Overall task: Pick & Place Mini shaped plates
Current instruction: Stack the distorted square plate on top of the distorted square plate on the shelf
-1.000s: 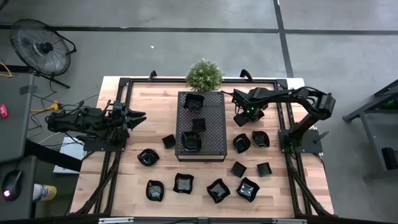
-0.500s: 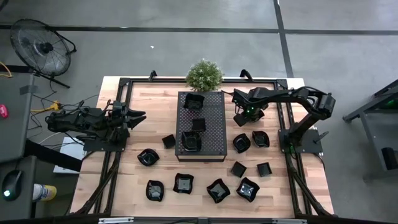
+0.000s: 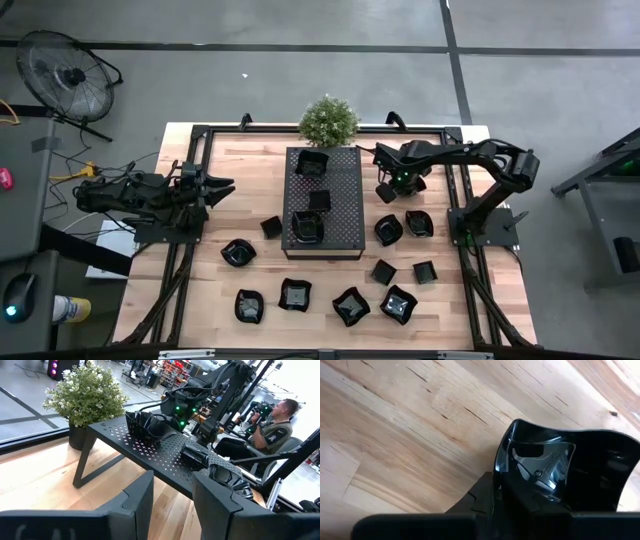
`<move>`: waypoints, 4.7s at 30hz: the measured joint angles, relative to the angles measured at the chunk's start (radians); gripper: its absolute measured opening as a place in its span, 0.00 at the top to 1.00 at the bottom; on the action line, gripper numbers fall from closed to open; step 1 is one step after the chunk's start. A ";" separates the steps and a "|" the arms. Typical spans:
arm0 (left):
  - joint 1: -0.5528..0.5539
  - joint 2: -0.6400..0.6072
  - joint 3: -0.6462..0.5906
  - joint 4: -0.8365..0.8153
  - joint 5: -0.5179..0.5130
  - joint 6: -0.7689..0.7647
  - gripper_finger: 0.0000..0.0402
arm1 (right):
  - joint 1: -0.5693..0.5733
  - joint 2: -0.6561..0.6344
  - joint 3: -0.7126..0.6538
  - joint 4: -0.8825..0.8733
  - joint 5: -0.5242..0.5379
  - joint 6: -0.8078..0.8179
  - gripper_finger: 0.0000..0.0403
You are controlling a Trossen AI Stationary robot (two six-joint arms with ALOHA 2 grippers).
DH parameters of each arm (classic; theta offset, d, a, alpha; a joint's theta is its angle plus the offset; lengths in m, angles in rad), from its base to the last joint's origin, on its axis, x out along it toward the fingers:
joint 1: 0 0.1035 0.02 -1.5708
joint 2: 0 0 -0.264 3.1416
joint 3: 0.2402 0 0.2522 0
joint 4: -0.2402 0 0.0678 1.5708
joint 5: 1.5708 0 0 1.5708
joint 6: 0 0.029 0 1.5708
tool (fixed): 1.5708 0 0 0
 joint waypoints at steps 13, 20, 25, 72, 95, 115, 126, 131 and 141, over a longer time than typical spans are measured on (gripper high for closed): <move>0.000 0.000 0.000 0.000 0.000 0.000 0.67 | 0.000 -0.002 0.002 -0.012 -0.031 0.002 0.99; 0.000 0.000 0.000 0.000 0.003 -0.001 0.67 | 0.001 -0.002 0.052 -0.097 -0.034 -0.002 1.00; 0.000 0.000 0.000 0.000 0.003 -0.001 0.67 | 0.001 -0.002 0.128 -0.170 -0.016 -0.023 1.00; 0.000 0.000 0.000 0.000 0.000 -0.001 0.67 | 0.272 0.016 0.941 -0.440 0.052 -0.418 1.00; 0.000 0.000 0.000 -0.001 -0.025 0.000 0.67 | 0.305 0.433 1.434 -0.498 -0.035 -0.453 1.00; 0.000 0.000 0.000 -0.005 -0.026 -0.001 0.67 | 0.315 0.475 1.435 -0.396 -0.015 -0.533 1.00; 0.000 0.199 0.137 0.034 0.069 -0.019 0.67 | 0.326 0.485 1.434 -0.386 0.003 -0.569 1.00; 0.000 0.417 0.331 0.013 -0.028 -0.075 0.67 | 0.349 0.485 1.434 -0.389 0.112 -0.637 1.00; 0.000 0.695 0.636 -0.004 -0.151 -0.161 0.67 | 0.455 0.485 1.434 -0.384 0.455 -0.865 1.00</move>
